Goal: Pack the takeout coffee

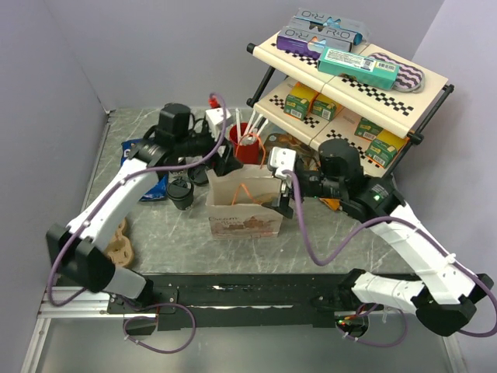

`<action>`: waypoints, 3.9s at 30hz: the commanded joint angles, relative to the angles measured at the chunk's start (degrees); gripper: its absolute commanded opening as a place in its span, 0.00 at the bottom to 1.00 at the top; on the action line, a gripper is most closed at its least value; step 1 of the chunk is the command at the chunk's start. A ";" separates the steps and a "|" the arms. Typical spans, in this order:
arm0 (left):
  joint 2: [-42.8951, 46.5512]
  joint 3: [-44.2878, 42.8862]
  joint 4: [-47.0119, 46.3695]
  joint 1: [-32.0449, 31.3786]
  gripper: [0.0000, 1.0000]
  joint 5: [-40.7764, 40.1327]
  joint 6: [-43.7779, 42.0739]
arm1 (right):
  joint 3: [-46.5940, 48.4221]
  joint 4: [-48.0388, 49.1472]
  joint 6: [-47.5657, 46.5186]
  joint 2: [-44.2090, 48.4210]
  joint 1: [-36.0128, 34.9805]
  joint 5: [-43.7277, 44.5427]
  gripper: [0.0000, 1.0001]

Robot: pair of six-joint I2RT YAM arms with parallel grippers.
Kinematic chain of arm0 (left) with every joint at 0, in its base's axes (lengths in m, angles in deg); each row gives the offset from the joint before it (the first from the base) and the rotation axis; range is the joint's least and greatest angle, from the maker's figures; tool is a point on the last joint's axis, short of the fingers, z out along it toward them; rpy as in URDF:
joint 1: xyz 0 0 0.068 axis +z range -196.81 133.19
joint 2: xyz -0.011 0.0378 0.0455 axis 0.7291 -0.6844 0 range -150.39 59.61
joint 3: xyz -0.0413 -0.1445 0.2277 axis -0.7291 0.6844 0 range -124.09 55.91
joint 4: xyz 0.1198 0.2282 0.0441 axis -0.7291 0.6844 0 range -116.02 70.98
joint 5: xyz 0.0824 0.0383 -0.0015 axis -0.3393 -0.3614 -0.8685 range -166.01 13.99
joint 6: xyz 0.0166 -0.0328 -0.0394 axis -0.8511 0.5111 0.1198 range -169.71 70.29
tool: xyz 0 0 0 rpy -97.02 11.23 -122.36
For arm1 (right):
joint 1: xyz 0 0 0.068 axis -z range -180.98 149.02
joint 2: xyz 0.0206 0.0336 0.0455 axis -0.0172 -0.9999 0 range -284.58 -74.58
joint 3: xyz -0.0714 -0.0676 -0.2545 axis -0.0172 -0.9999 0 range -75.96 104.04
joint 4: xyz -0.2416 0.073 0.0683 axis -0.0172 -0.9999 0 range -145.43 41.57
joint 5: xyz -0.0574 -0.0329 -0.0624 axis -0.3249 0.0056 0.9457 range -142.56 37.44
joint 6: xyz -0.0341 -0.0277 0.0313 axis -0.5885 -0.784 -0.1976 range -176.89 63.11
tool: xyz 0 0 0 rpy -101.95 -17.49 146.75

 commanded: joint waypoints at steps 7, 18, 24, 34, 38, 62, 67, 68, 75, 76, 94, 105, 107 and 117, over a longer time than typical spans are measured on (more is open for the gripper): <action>7.26 -3.91 -6.75 0.09 1.00 1.84 1.07 | 6.54 -3.13 -4.97 2.17 0.28 -8.68 1.00; -3.90 -9.96 -8.25 -0.53 0.91 8.26 4.15 | 7.41 3.46 -0.83 -5.91 0.19 -12.63 1.00; -8.03 -16.37 -4.30 -0.88 0.20 13.53 3.45 | 8.64 5.31 1.53 -7.67 0.10 -12.11 0.69; -4.08 -28.58 -2.36 -0.88 0.01 8.90 3.36 | 26.30 0.65 -0.04 -8.99 0.19 -9.84 0.00; -5.22 -33.69 -1.31 -0.88 0.01 6.78 1.87 | 29.82 1.53 -0.04 -9.08 0.28 -8.42 0.00; -4.00 -16.31 1.23 -0.88 0.99 0.36 -0.24 | 4.61 -1.89 -4.52 -1.79 0.28 -9.82 0.79; 3.20 -11.20 -4.12 -0.88 0.99 -1.31 2.39 | 15.19 -5.41 -1.37 0.33 2.29 -12.90 1.00; 3.65 -11.55 -3.77 -0.88 0.99 -2.01 2.65 | 16.98 -5.15 -0.14 -0.11 2.99 -11.60 1.00; 10.58 -7.34 -0.08 -0.61 0.99 -7.10 -1.12 | 18.84 2.76 4.26 -5.55 15.47 -13.16 0.96; 11.29 -6.38 0.97 -0.53 0.99 -7.72 -1.56 | 18.84 2.76 4.44 -7.83 16.96 -13.34 0.96; 13.23 -6.54 2.65 1.14 0.99 -11.07 -4.46 | 24.46 0.13 4.17 -23.06 19.52 -19.04 0.59; 11.12 -7.68 2.83 1.41 0.99 -10.98 -6.93 | 24.82 9.61 13.67 -17.43 18.82 -16.33 0.00; 10.77 -7.77 2.83 1.41 0.99 -10.45 -6.84 | 23.95 9.18 11.48 -16.73 17.69 -16.77 0.00; 13.23 -2.60 3.26 1.41 0.99 -7.29 -4.63 | 6.11 4.69 7.95 -6.19 11.09 -17.82 0.00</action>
